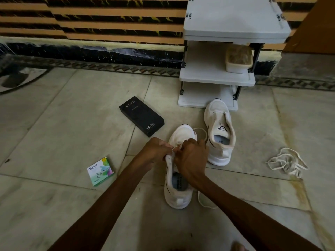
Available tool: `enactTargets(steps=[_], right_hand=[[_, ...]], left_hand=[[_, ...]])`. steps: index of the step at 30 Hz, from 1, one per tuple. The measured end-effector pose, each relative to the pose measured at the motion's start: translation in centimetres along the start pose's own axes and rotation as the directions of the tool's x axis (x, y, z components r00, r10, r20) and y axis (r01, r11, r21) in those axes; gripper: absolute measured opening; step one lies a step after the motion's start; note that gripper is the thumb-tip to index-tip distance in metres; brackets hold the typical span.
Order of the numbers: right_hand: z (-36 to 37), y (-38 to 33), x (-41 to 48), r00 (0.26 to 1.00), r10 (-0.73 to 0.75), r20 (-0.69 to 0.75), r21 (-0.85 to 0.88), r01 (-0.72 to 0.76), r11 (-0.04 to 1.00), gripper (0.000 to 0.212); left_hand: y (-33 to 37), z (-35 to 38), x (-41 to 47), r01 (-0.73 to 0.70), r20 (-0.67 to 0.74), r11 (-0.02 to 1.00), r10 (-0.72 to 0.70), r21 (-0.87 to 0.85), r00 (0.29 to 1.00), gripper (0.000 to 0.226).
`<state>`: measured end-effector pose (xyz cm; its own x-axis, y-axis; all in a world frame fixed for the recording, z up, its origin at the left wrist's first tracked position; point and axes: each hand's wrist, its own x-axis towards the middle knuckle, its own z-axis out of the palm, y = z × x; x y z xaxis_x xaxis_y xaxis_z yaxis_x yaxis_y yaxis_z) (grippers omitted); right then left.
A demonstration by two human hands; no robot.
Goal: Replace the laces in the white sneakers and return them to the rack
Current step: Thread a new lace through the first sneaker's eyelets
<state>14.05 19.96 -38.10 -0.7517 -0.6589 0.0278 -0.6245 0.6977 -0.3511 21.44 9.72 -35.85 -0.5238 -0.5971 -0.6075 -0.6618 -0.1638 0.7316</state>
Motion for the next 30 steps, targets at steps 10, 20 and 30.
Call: enactTargets(steps=[10, 20, 30], right_hand=[[-0.8, 1.5, 1.0, 0.986, 0.065, 0.152, 0.405, -0.122, 0.906, 0.021], [-1.8, 3.2, -0.2, 0.993, -0.077, 0.086, 0.374, 0.039, 0.927, 0.017], [-1.5, 3.8, -0.4, 1.000, 0.014, 0.017, 0.534, -0.021, 0.845, 0.010]], left_hand=[[-1.2, 0.2, -0.5, -0.138, -0.003, 0.986, 0.138, -0.091, 0.990, 0.010], [-0.9, -2.6, 1.0, -0.442, -0.504, 0.838, 0.546, 0.321, 0.670, 0.008], [3.1, -1.6, -2.4, -0.271, -0.141, 0.805, 0.232, -0.528, 0.962, 0.013]])
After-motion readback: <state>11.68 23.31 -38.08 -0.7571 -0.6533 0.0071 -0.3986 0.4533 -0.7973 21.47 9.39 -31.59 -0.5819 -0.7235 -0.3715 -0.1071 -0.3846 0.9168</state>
